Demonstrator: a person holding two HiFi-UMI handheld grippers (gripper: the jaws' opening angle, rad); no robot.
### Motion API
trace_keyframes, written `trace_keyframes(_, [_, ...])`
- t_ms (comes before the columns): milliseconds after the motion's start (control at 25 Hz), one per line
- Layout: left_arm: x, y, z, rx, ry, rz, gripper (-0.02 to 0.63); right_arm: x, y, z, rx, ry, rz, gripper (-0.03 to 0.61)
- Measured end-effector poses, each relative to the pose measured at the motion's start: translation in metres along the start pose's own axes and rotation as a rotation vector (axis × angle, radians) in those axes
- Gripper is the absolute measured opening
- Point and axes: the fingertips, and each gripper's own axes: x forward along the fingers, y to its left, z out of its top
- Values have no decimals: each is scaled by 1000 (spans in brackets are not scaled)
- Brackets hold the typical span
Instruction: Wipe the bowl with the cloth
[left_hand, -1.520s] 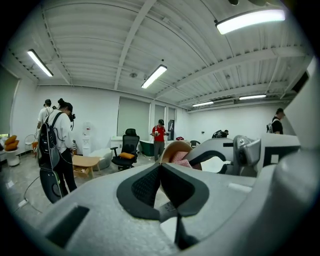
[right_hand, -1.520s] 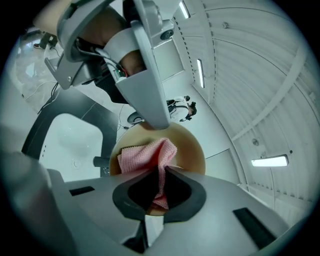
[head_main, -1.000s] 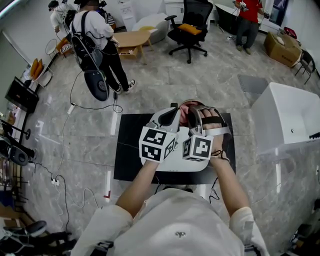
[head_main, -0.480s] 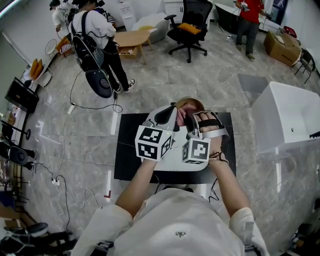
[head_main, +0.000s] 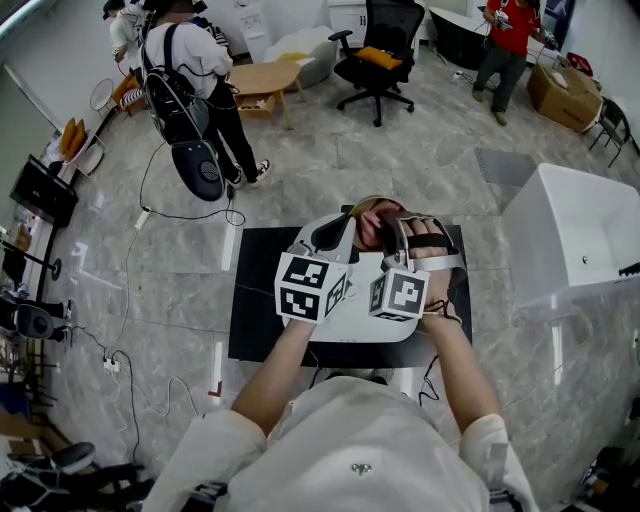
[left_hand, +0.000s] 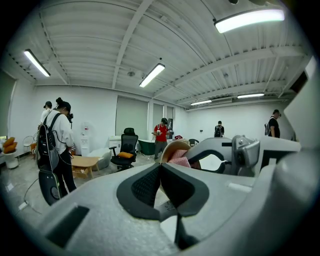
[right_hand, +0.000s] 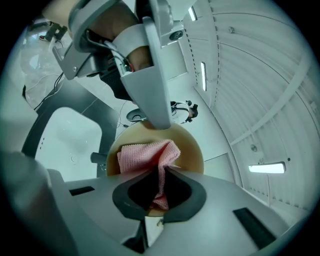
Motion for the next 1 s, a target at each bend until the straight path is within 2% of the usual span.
trace_keyframes(360, [3, -14, 2, 17, 7, -19, 17, -7, -11, 14, 1, -48, -29, 15])
trace_keyframes(720, [0, -2, 1, -11, 0, 12, 16, -5, 18, 29, -18, -84, 59, 15])
trace_keyframes(1000, [-5, 4, 0, -27, 1, 34, 17, -6, 23, 13, -22, -36, 82, 15])
